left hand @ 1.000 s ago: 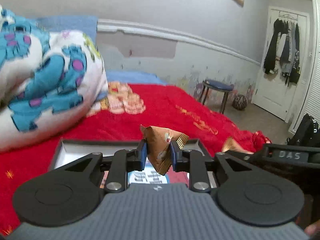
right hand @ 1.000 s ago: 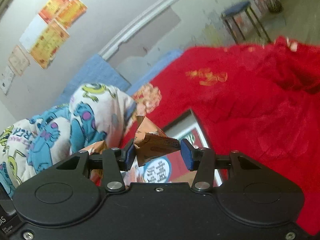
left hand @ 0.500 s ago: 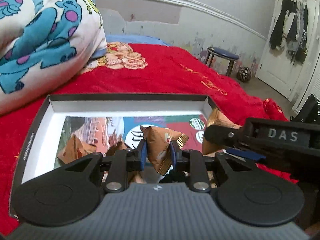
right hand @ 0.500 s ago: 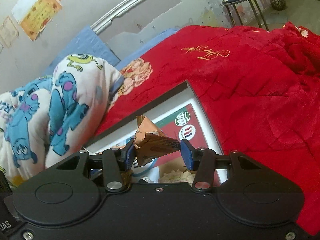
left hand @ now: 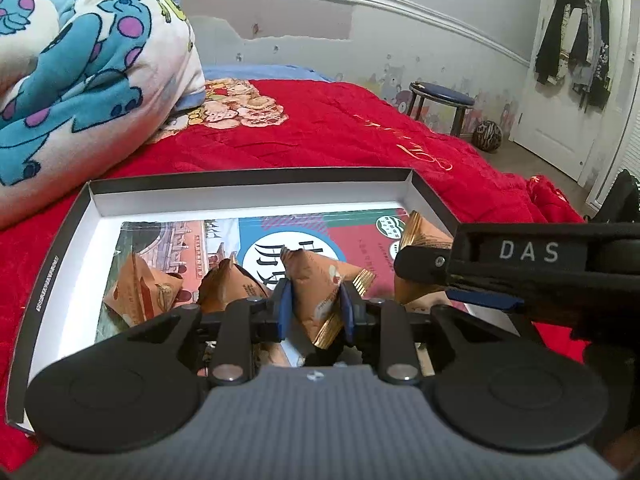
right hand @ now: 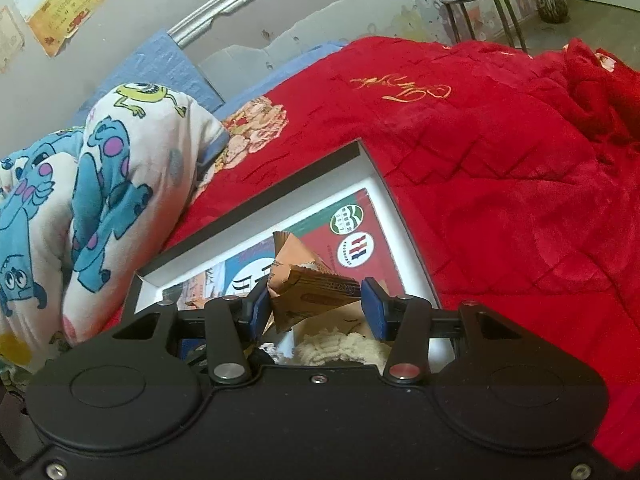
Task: Organize objects
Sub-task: 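Lower both held paper packets into the box beside the others, then open both tools to release the paper packets in the box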
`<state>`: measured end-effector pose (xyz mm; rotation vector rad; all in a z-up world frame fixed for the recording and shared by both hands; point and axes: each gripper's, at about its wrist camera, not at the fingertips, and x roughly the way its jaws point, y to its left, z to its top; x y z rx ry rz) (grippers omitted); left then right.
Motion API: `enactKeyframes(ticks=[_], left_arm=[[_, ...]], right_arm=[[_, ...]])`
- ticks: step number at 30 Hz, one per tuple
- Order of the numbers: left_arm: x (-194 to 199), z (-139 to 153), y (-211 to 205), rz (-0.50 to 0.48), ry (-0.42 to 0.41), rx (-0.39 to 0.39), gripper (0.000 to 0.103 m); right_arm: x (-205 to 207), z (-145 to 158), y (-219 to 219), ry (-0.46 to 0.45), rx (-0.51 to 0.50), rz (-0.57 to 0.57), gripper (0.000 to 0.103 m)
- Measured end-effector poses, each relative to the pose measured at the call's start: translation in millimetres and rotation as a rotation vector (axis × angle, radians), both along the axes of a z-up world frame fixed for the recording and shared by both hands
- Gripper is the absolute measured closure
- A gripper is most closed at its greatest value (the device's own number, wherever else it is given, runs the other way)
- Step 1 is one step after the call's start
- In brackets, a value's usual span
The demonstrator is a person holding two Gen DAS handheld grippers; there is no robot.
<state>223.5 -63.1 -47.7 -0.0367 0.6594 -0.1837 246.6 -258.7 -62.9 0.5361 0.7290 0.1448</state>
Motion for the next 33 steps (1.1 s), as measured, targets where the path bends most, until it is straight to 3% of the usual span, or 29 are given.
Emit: enactKeyframes(ticks=[17,20,24,26,33], left_arm=[[1.8,-8.6,7.3,0.034,-0.019,0.028,0.066],[0.0,-8.6,6.4,0.029,-0.031,0.028,0.053],[-2.2,-6.4,6.2,0.028,-0.048,0.032,0.043],[-2.4,-5.4,6.1,0.017,-0.046,0.018,0.039],[-4.2,-4.8,4.8,0.002,-0.054,0.026,0.032]], right_arm=[[-2.1,1.0,0.4,0.012,-0.006,0.002,0.056],[-2.2,1.9,-0.8,0.013,0.004,0.005,0.056],[-2.5,3.7,-8.8,0.003,0.094,0.006,0.056],[-2.3,3.9,-7.7,0.003,0.091,0.011,0.056],[-1.9,3.6,3.9,0.003,0.052,0.05,0.056]])
